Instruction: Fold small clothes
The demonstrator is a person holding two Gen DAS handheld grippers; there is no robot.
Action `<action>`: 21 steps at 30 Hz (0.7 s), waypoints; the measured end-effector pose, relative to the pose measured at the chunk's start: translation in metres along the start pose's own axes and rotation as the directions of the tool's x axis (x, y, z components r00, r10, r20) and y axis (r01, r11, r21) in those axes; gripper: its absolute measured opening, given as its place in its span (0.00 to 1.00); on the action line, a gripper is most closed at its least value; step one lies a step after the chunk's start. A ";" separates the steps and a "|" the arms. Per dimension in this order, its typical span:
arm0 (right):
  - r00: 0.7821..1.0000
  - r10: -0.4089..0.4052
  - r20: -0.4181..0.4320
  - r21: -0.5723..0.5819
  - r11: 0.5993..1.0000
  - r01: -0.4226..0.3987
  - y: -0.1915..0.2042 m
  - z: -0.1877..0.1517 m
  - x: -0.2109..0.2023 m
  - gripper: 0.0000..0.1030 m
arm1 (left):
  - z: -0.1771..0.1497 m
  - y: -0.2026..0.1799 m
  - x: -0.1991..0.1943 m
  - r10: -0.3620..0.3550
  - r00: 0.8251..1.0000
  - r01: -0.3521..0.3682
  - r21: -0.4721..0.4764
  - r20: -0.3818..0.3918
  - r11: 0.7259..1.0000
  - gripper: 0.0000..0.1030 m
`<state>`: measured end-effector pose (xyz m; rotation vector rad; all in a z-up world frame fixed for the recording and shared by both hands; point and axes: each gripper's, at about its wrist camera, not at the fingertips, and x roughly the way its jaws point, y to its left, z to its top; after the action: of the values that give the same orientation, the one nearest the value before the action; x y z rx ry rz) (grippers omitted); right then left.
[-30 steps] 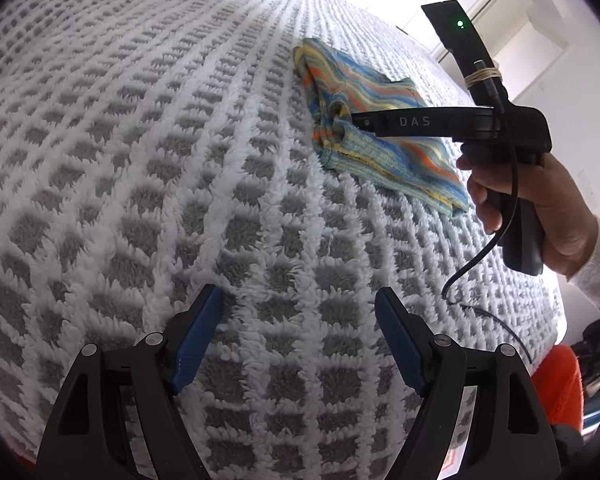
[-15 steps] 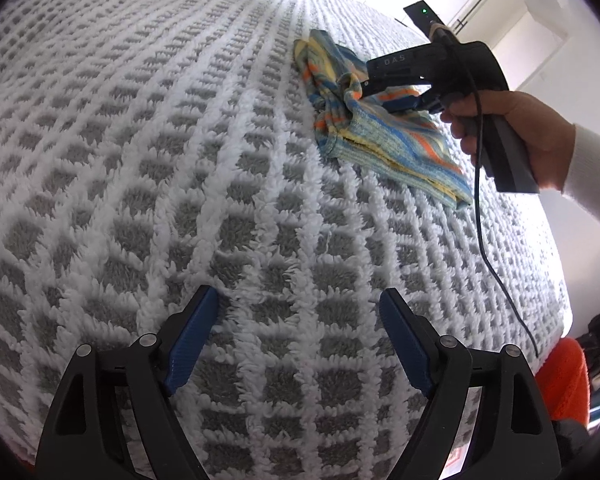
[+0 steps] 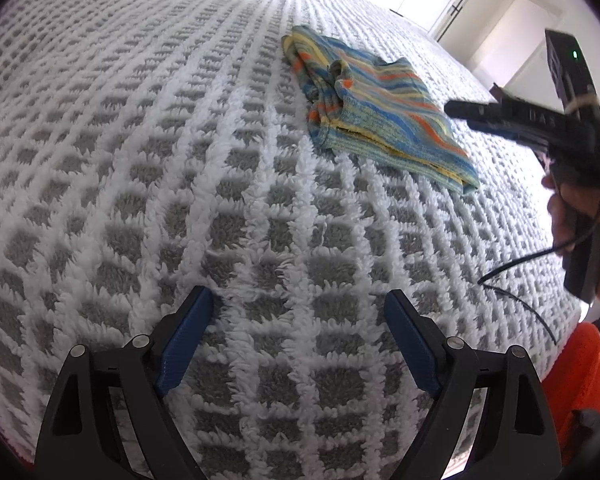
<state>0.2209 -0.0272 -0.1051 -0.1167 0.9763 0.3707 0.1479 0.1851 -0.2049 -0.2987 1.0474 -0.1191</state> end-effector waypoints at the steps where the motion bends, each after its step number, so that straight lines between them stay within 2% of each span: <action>1: 1.000 0.002 -0.022 0.015 1.000 -0.001 -0.004 -0.012 0.005 0.65 | -0.001 -0.003 0.001 0.011 1.000 -0.011 0.010 0.002 1.000 0.88; 4: 0.989 0.045 -0.138 0.121 0.992 -0.028 -0.028 -0.038 0.041 0.65 | -0.005 -0.013 0.005 0.047 0.999 -0.047 0.048 0.011 0.998 0.89; 6: 0.991 0.081 -0.108 0.179 0.982 -0.061 -0.042 -0.046 0.041 0.65 | -0.007 -0.019 0.007 0.067 0.998 -0.068 0.068 0.018 0.995 0.90; 9: 0.998 0.046 -0.040 0.165 0.986 -0.039 -0.042 -0.050 0.017 0.65 | -0.009 -0.023 0.009 0.077 0.997 -0.078 0.070 0.027 0.994 0.90; 12: 1.000 0.027 0.007 0.167 0.986 -0.028 -0.041 -0.069 -0.014 0.67 | -0.012 -0.026 0.004 0.078 0.997 -0.079 0.050 0.028 0.996 0.90; 13: 1.000 0.027 0.009 0.175 0.984 -0.028 -0.040 -0.080 -0.020 0.70 | -0.012 -0.026 0.000 0.076 0.997 -0.077 0.034 0.029 0.996 0.90; 17: 1.000 0.014 -0.008 0.205 0.979 -0.012 -0.034 -0.130 -0.041 0.70 | -0.015 -0.033 -0.021 0.033 0.998 -0.032 -0.015 0.060 0.999 0.90; 21: 1.000 -0.013 -0.023 0.168 0.986 0.017 -0.022 -0.164 -0.059 0.77 | -0.020 -0.049 -0.027 0.026 0.998 -0.027 0.008 0.063 1.000 0.90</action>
<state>0.0700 -0.1054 -0.1497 0.0255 1.0233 0.2725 0.1195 0.1409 -0.1773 -0.2785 0.9880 -0.0901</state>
